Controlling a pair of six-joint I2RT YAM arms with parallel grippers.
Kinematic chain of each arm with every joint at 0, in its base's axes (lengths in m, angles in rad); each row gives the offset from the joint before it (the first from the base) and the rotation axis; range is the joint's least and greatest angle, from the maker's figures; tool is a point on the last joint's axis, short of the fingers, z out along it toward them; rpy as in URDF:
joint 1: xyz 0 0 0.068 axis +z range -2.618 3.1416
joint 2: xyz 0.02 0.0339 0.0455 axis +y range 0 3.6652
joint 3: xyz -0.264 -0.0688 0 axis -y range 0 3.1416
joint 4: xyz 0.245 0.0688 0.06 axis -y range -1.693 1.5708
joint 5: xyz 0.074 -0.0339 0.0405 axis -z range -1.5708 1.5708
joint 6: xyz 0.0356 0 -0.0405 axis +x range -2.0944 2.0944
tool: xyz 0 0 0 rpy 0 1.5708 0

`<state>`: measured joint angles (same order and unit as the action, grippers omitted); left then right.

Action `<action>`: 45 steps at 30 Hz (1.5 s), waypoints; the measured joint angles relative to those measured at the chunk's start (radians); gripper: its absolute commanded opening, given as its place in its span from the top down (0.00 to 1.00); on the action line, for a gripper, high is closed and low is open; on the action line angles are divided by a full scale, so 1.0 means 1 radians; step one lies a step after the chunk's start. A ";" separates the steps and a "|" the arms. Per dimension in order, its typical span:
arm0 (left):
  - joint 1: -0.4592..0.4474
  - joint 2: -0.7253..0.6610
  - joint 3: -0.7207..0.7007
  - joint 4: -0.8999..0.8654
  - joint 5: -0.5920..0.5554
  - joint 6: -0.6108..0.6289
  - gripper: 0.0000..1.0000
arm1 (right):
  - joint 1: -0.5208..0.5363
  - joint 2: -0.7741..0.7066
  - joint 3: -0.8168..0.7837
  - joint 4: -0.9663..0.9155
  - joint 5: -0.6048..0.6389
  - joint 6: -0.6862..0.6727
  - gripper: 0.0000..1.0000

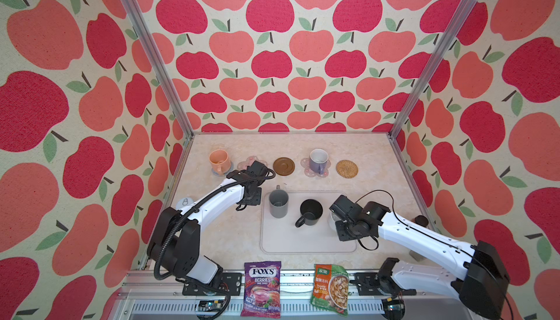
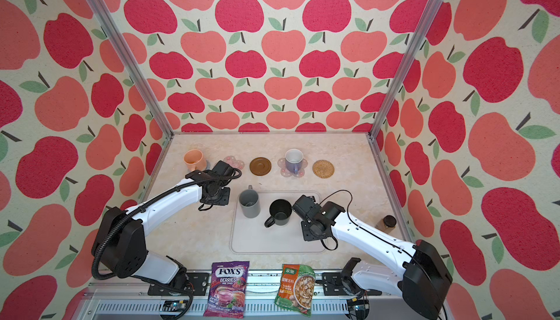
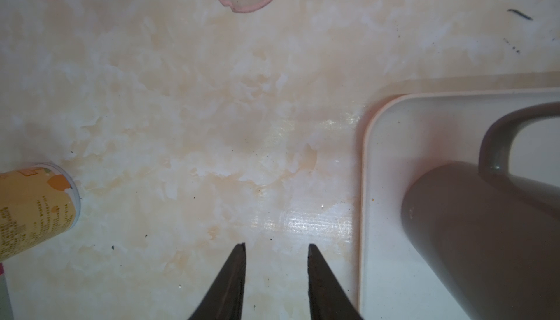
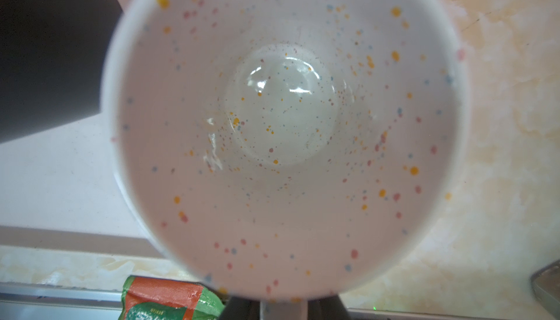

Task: Place cups on coasters
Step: Pick up the cup from the tray.

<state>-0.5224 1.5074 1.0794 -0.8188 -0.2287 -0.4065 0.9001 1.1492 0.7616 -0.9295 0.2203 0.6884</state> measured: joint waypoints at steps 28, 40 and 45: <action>-0.009 0.001 -0.007 0.001 0.000 -0.016 0.64 | -0.205 0.012 0.121 0.066 0.145 -0.218 1.00; -0.008 0.050 -0.017 0.031 0.000 -0.023 0.64 | -0.424 0.206 0.290 0.166 0.095 -0.407 1.00; -0.008 0.064 -0.025 0.039 -0.001 -0.027 0.64 | -0.481 0.280 0.344 0.206 0.073 -0.457 1.00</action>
<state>-0.5308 1.5719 1.0546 -0.7803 -0.2295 -0.4332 0.4191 1.4292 1.1061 -0.7238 0.2932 0.2317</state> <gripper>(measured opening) 0.360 0.209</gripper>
